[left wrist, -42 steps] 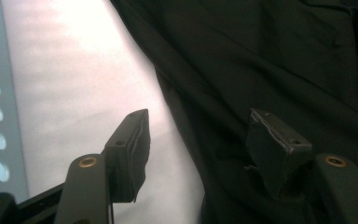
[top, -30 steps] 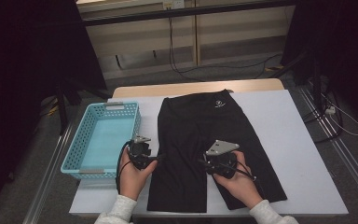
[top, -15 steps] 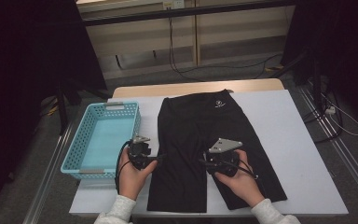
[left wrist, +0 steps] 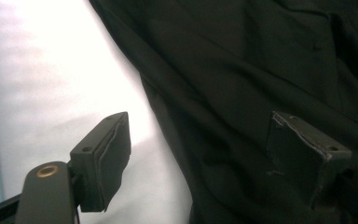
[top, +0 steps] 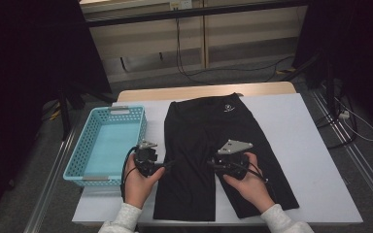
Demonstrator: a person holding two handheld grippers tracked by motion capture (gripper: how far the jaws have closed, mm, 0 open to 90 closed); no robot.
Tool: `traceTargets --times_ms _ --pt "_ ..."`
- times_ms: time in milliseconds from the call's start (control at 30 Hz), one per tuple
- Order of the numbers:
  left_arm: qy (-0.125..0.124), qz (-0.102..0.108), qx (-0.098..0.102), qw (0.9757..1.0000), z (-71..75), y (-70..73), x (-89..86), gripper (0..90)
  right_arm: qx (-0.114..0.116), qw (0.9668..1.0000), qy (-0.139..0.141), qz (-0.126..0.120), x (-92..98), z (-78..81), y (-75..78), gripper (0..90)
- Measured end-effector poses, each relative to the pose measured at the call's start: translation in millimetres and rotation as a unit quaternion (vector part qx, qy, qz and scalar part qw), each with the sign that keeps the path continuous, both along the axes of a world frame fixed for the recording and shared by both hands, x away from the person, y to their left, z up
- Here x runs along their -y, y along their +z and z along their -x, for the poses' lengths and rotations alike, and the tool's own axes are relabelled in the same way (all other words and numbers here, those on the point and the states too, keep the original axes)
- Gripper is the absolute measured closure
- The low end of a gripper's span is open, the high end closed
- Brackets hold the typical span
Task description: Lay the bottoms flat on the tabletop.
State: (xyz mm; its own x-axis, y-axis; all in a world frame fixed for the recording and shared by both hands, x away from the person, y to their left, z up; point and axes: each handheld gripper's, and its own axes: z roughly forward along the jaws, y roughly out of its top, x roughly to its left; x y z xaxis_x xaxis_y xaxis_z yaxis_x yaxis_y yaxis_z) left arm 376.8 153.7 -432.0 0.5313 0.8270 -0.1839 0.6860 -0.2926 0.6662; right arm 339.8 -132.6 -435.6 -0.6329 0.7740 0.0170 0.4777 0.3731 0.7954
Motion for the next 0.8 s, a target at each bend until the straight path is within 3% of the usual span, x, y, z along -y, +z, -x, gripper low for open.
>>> traceTargets --times_ms 200,400,533,633,733,800 --pt "-0.001 -0.005 0.001 1.0 1.0 -0.6 0.4 22.5 0.004 0.9999 -0.014 -0.008 1.8 -12.0 2.4 57.0" --pt "-0.003 0.002 0.005 1.0 1.2 1.6 1.8 24.1 0.004 0.9999 -0.009 -0.004 -5.6 -16.4 1.5 55.9" --pt "-0.003 0.0 0.011 0.9999 1.3 1.2 1.0 28.4 -0.007 0.9999 -0.009 -0.005 -12.2 -20.7 -1.6 54.5" --pt "-0.002 0.007 0.014 0.9999 1.8 1.8 1.5 32.2 -0.016 0.9998 -0.004 0.01 -18.1 -25.2 -8.9 54.6" --pt "0.0 0.007 0.013 0.9999 1.2 2.2 0.1 32.6 -0.021 0.9996 -0.005 0.02 -20.1 -29.7 -14.4 57.3" --pt "0.003 0.008 0.016 0.9998 0.8 3.5 -2.3 33.6 -0.021 0.9988 -0.001 0.044 -22.6 -33.5 -20.8 72.2"
